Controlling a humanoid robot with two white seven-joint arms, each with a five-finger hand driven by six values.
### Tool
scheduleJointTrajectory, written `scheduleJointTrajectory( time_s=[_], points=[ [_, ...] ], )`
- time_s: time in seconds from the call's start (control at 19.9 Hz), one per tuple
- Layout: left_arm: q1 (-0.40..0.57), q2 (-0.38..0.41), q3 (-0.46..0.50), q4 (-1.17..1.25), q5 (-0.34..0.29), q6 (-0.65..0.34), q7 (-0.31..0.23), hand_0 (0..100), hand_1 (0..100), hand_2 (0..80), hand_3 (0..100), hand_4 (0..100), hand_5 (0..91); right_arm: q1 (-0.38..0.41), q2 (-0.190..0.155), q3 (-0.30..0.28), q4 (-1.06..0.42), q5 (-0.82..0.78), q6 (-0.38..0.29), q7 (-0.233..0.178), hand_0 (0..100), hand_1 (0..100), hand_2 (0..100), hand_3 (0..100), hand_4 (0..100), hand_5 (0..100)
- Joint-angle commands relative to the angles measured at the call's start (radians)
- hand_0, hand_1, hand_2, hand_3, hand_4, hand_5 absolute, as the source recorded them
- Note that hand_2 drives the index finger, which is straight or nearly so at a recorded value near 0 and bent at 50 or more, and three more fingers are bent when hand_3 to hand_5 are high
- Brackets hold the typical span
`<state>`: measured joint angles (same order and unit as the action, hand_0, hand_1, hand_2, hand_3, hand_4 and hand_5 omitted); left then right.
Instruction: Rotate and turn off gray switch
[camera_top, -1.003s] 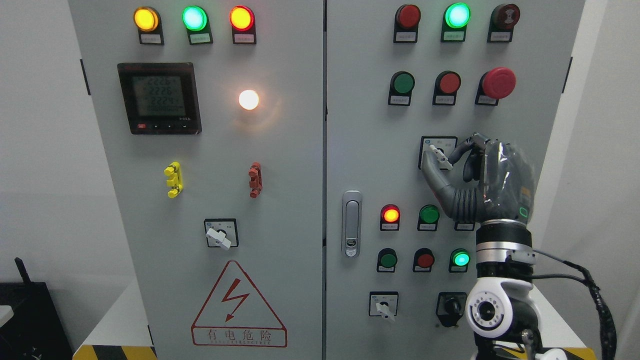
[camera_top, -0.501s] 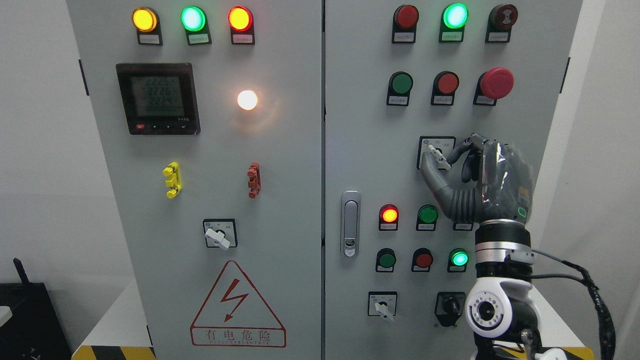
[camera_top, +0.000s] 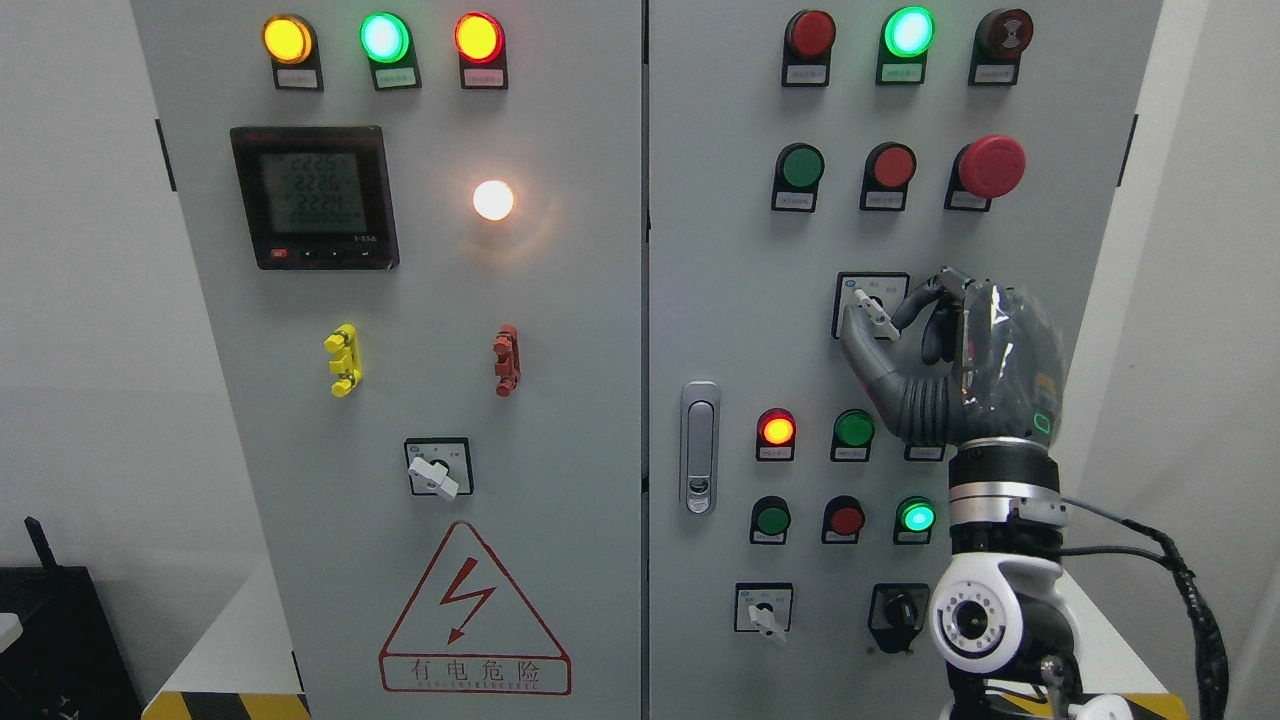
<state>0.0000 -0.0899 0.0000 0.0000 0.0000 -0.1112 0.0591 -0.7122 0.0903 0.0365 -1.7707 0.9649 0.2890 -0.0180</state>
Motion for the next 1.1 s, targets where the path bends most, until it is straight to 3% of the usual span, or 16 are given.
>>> scheduleJointTrajectory(
  time_s=[0.0,0.4,0.55,1.05],
  points=[
    [-0.009,-0.001,0.008,-0.025,0.02,-0.001,-0.001,12,39,0.0,0,0,0.0,-0.006,0.0,0.0,0.01,-0.002,-0.001,0.0,28,48,68,100,99,100],
    [-0.009,-0.001,0.008,-0.025,0.02,-0.001,-0.001,12,39,0.0,0,0,0.0,-0.006,0.0,0.002,0.01,-0.002,-0.001,0.001,29,46,69,100,99,100],
    [-0.009,-0.001,0.008,-0.025,0.02,-0.001,-0.001,12,39,0.0,0,0,0.0,-0.006,0.0,0.002,0.01,-0.002,-0.001,0.001,34,45,69,100,100,100],
    [-0.009,0.001,0.008,-0.025,0.02,0.001,-0.001,12,39,0.0,0,0,0.0,-0.006,0.0,0.003,0.01,-0.003,-0.001,0.001,38,45,70,100,100,100]
  ],
)
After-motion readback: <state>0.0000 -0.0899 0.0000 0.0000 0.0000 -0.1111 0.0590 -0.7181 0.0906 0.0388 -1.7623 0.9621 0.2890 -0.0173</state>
